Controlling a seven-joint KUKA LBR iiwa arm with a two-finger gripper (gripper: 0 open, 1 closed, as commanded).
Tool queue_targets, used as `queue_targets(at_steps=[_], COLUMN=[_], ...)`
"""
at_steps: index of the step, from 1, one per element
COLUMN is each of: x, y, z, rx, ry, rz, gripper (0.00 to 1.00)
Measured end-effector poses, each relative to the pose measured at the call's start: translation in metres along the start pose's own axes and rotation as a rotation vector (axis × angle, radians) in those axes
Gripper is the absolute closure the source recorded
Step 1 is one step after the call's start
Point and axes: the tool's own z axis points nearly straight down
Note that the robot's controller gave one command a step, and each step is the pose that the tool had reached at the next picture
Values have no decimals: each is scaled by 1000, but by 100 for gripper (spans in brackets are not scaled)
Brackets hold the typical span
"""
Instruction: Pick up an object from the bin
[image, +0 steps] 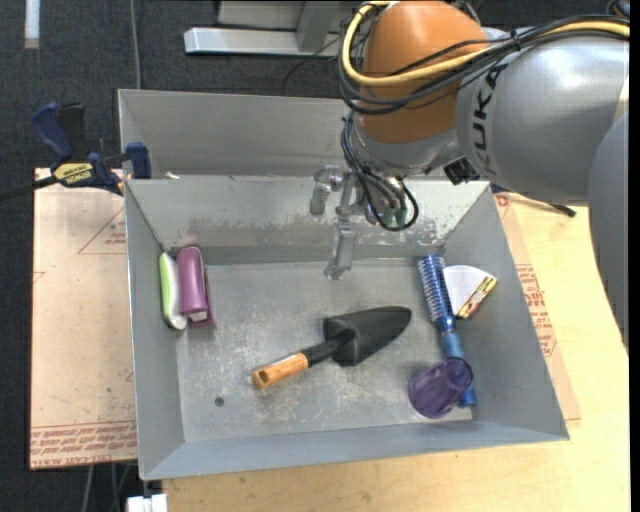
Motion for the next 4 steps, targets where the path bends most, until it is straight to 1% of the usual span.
queue_targets(at_steps=[1, 2, 3, 4], x=[-1, 75, 113, 84], y=[-1, -30, -35, -70], z=[-5, 87, 141, 156], rx=[-1, -1, -1, -5], ry=[-7, -5, 2, -9], rz=[2, -62, -91, -284], gripper=[0, 0, 0, 100])
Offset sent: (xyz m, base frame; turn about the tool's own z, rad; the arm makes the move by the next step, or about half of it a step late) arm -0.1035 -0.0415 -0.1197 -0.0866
